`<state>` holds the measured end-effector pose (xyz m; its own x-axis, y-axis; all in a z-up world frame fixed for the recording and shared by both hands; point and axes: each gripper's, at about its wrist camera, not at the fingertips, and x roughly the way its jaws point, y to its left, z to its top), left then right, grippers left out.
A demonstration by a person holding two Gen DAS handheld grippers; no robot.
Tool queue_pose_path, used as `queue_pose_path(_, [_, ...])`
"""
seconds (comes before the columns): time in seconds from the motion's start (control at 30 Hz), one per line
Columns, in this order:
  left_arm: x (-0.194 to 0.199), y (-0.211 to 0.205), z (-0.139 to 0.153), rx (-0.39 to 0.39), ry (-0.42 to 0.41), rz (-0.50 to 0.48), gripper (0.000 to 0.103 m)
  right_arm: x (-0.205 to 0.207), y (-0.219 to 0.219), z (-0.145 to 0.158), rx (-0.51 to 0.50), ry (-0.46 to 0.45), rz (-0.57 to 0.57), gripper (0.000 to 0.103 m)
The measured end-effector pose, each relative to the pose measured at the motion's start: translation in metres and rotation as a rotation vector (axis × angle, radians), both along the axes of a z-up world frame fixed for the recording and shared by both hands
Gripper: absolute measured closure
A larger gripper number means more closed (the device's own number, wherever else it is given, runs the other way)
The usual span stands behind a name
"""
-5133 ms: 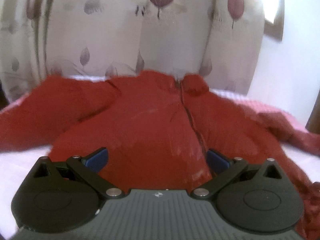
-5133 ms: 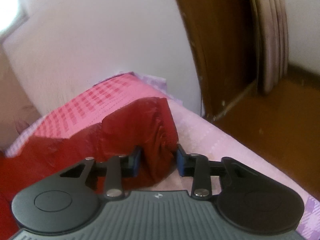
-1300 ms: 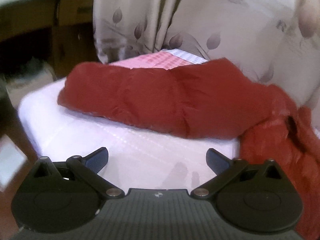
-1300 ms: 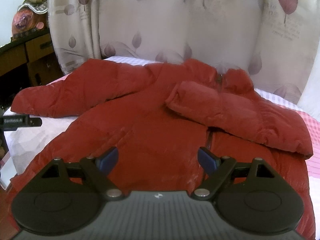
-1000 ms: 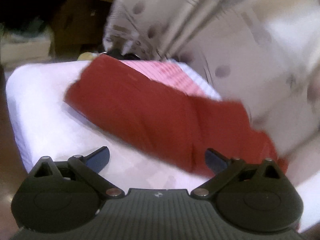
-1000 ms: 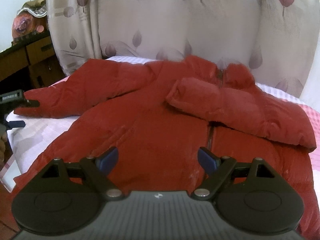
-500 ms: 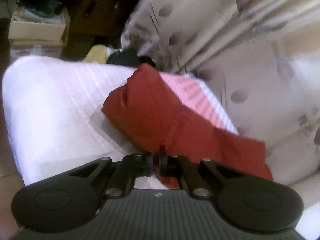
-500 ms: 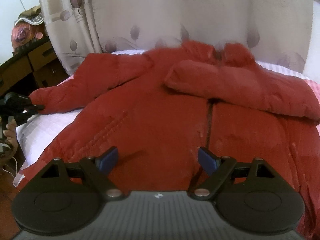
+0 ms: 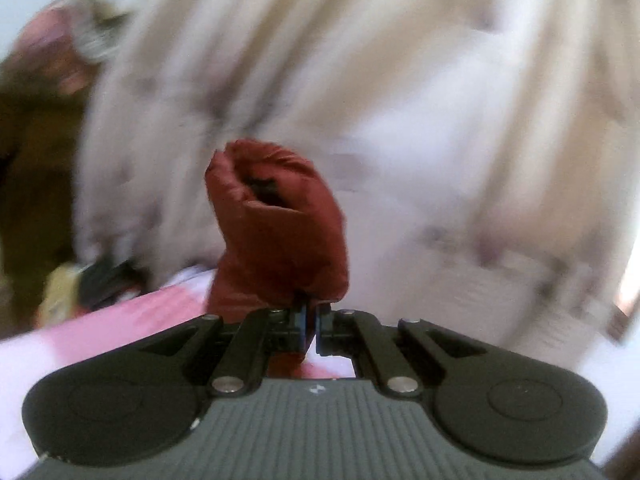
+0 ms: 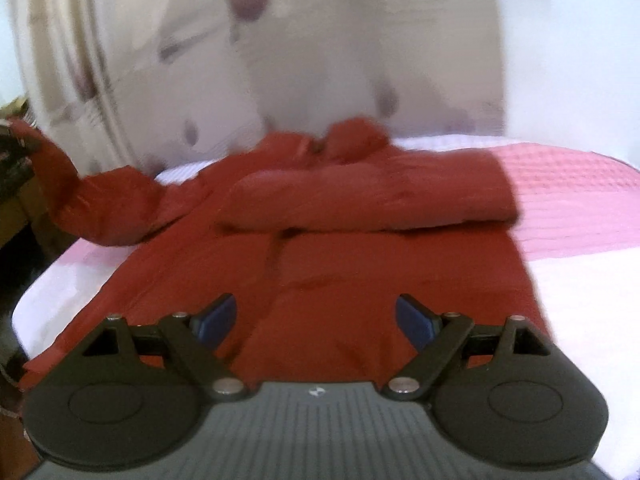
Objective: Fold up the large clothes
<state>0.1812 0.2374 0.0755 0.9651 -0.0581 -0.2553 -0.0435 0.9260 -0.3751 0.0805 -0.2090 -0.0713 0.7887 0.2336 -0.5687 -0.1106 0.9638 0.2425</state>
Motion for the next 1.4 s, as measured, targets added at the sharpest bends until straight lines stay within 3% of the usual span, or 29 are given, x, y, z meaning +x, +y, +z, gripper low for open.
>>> queue_pose_path(0.1, [0.002, -0.073, 0.016, 0.055, -0.019, -0.157, 0.099, -0.003, -0.025, 0.001, 0.035, -0.004, -0.051, 0.016])
queue_pose_path(0.23, [0.005, -0.156, 0.008, 0.137, 0.032, -0.316, 0.1, -0.008, -0.051, -0.003, 0.077, 0.001, -0.099, 0.016])
queue_pose_path(0.4, [0.027, -0.229, -0.042, 0.194, 0.179, -0.469, 0.099, -0.011, -0.076, -0.01, 0.121, 0.016, -0.135, 0.016])
queue_pose_path(0.5, [0.033, -0.262, -0.076, 0.268, 0.218, -0.534, 0.098, -0.012, -0.088, -0.012, 0.142, 0.017, -0.149, 0.016])
queue_pose_path(0.6, [0.04, -0.282, -0.107, 0.314, 0.246, -0.571, 0.091, -0.012, -0.099, -0.015, 0.153, 0.017, -0.163, 0.016])
queue_pose_path(0.7, [0.042, -0.289, -0.126, 0.357, 0.275, -0.589, 0.079, -0.008, -0.106, -0.021, 0.171, 0.036, -0.176, 0.016])
queue_pose_path(0.73, [0.041, -0.29, -0.131, 0.365, 0.279, -0.602, 0.067, -0.008, -0.108, -0.023, 0.176, 0.04, -0.179, 0.016])
queue_pose_path(0.77, [0.039, -0.29, -0.134, 0.372, 0.282, -0.611, 0.044, -0.008, -0.111, -0.024, 0.181, 0.043, -0.183, 0.016])
queue_pose_path(0.83, [0.035, -0.288, -0.134, 0.376, 0.259, -0.612, 0.017, -0.007, -0.114, -0.023, 0.188, 0.05, -0.189, 0.016])
queue_pose_path(0.93, [0.019, -0.278, -0.121, 0.411, 0.146, -0.591, 0.0, -0.002, -0.118, -0.013, 0.203, 0.032, -0.177, 0.016])
queue_pose_path(1.03, [0.011, -0.261, -0.109, 0.423, 0.091, -0.559, 0.003, 0.014, -0.116, 0.004, 0.212, -0.028, -0.135, 0.016])
queue_pose_path(1.1, [0.015, -0.248, -0.105, 0.45, 0.086, -0.512, 0.018, 0.034, -0.105, 0.017, 0.185, -0.077, -0.071, 0.016])
queue_pose_path(1.13, [0.023, -0.242, -0.107, 0.474, 0.1, -0.48, 0.036, 0.046, -0.097, 0.023, 0.15, -0.103, -0.036, 0.026])
queue_pose_path(1.17, [0.033, -0.236, -0.109, 0.492, 0.126, -0.45, 0.055, 0.058, -0.087, 0.028, 0.103, -0.126, -0.003, 0.051])
queue_pose_path(1.23, [0.055, -0.218, -0.118, 0.483, 0.199, -0.398, 0.072, 0.093, -0.068, 0.034, 0.038, -0.125, 0.042, 0.074])
queue_pose_path(1.3, [0.078, -0.197, -0.129, 0.437, 0.256, -0.341, 0.077, 0.126, -0.054, 0.033, 0.021, -0.127, 0.083, 0.076])
queue_pose_path(1.4, [0.105, -0.177, -0.142, 0.455, 0.284, -0.271, 0.078, 0.174, -0.035, 0.025, -0.049, -0.096, 0.098, 0.08])
